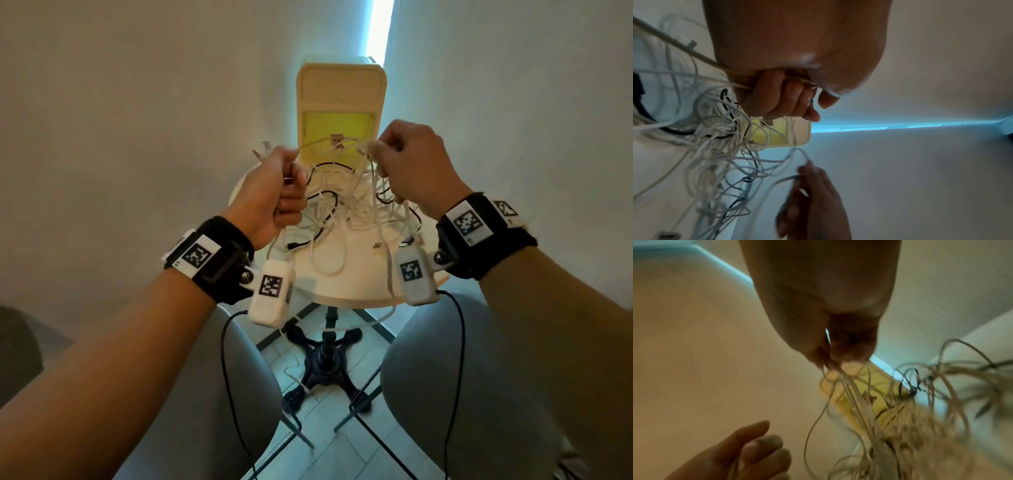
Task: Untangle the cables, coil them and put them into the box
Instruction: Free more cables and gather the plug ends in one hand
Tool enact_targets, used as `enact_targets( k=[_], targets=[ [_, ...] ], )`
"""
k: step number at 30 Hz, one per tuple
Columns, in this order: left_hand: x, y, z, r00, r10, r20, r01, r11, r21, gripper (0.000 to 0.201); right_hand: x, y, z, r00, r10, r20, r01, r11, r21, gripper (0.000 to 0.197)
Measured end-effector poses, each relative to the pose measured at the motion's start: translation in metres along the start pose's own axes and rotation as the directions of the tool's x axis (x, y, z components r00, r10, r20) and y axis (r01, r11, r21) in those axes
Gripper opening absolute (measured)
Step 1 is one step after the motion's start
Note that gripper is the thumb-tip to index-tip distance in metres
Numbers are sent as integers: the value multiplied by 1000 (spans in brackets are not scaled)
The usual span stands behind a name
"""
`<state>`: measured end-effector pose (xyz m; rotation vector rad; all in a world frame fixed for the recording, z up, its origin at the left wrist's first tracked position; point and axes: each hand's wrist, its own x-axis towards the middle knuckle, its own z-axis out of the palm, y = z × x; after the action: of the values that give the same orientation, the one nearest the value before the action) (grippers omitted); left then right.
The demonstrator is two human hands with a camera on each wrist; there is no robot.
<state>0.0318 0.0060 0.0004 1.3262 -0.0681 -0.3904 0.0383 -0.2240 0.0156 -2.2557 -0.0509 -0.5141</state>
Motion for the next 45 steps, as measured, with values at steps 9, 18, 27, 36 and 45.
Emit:
enact_targets(
  k=[9, 18, 27, 36, 45],
  targets=[
    [3, 15, 27, 1000, -3, 22, -2, 971, 239, 48, -14, -20, -14, 954, -178, 243, 126, 969, 214, 25],
    [26, 25, 46, 998, 33, -62, -13, 955, 297, 38, -9, -4, 1, 944, -121, 306, 16, 946, 324, 27],
    [2, 61, 47, 979, 161, 124, -180, 971, 159, 43, 21, 48, 38, 924, 118, 363, -156, 985, 77, 23],
    [-17, 59, 18, 989, 129, 77, -143, 965, 219, 44, 22, 6, 5, 837, -21, 547, 177, 956, -235, 38],
    [-43, 33, 5, 990, 15, 138, -63, 936, 346, 45, -47, -65, -18, 713, -170, 681, 20, 975, 223, 18]
  ],
)
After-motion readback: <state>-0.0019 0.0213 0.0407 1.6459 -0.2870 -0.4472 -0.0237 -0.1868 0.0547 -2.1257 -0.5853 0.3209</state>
